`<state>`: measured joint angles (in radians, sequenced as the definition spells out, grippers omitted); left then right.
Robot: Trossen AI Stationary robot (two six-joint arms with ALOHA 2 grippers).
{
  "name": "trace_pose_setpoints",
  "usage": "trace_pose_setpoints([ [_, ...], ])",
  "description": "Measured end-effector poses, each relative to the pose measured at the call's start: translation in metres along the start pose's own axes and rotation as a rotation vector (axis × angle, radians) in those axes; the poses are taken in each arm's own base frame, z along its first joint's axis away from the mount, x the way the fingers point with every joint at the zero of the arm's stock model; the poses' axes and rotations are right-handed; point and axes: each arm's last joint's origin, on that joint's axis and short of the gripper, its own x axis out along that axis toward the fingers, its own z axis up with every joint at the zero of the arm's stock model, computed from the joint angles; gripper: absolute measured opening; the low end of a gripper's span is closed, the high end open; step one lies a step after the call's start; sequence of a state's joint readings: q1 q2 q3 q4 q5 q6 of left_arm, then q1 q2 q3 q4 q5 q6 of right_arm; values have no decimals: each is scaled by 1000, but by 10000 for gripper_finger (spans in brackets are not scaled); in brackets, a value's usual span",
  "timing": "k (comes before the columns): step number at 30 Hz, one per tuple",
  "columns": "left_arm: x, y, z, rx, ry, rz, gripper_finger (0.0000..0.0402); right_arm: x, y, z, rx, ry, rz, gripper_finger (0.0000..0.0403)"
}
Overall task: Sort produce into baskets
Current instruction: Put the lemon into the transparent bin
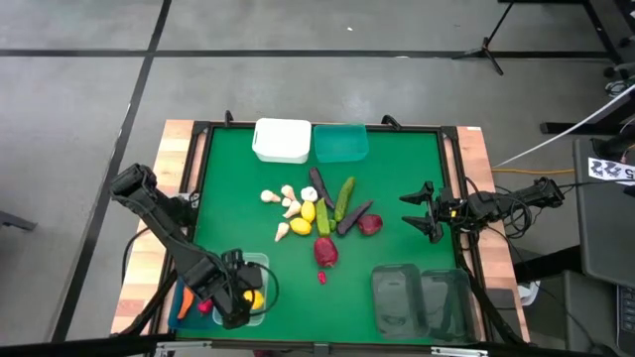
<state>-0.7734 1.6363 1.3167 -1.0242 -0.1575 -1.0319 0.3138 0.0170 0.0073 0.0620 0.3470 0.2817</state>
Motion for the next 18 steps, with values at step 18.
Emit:
trace_pose_setpoints([
  [18, 12, 107, 132, 455, -255, 187, 301, 0, 0, 0, 1, 1, 0, 321],
])
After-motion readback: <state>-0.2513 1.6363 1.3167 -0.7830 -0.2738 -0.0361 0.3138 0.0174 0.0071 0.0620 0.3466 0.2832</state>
